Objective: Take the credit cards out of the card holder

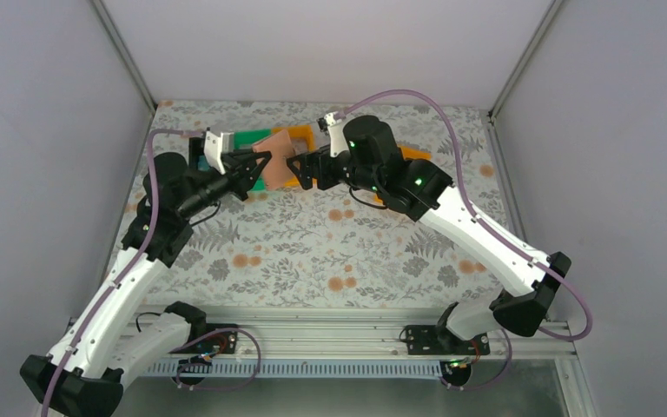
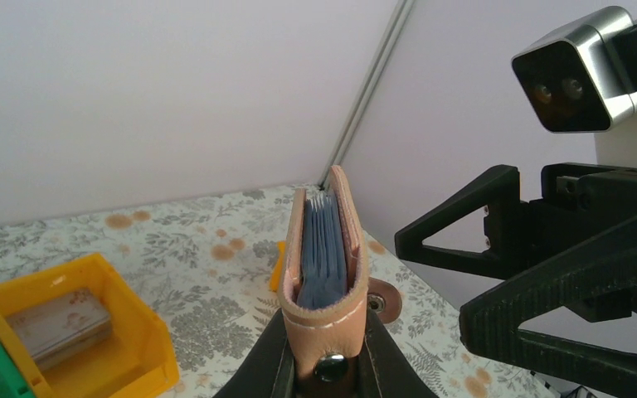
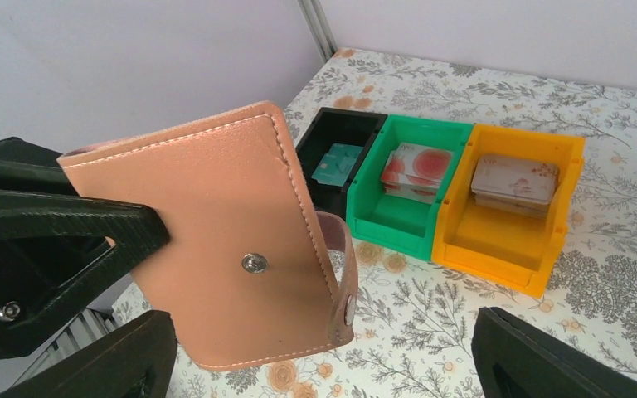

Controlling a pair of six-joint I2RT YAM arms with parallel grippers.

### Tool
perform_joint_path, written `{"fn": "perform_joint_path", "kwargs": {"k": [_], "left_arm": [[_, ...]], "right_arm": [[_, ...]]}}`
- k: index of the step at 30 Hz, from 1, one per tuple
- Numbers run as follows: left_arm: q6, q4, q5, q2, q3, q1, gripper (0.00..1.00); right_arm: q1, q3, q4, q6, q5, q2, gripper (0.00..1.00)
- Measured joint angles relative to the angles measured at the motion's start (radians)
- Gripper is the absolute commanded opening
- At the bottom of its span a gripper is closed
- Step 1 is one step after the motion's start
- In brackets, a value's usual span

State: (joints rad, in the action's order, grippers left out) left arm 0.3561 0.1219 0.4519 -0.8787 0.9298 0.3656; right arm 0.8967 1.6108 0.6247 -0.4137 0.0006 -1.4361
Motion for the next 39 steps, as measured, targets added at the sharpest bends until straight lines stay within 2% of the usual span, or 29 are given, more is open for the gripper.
{"fn": "perform_joint_path", "kwargs": {"k": [30,39], "left_arm": [[0.023,-0.017,0.037,-0.008,-0.006,0.000,0.02],[0.010,-0.034,0.085,-0.013,-0.006,0.000,0.02]], "right_arm": [[-0.022,0.015,0.023,0.083,-0.103,-0.009,0.90],[-0.077,0.015,0.050,0.127,-0.129,-0.009,0.90]]}}
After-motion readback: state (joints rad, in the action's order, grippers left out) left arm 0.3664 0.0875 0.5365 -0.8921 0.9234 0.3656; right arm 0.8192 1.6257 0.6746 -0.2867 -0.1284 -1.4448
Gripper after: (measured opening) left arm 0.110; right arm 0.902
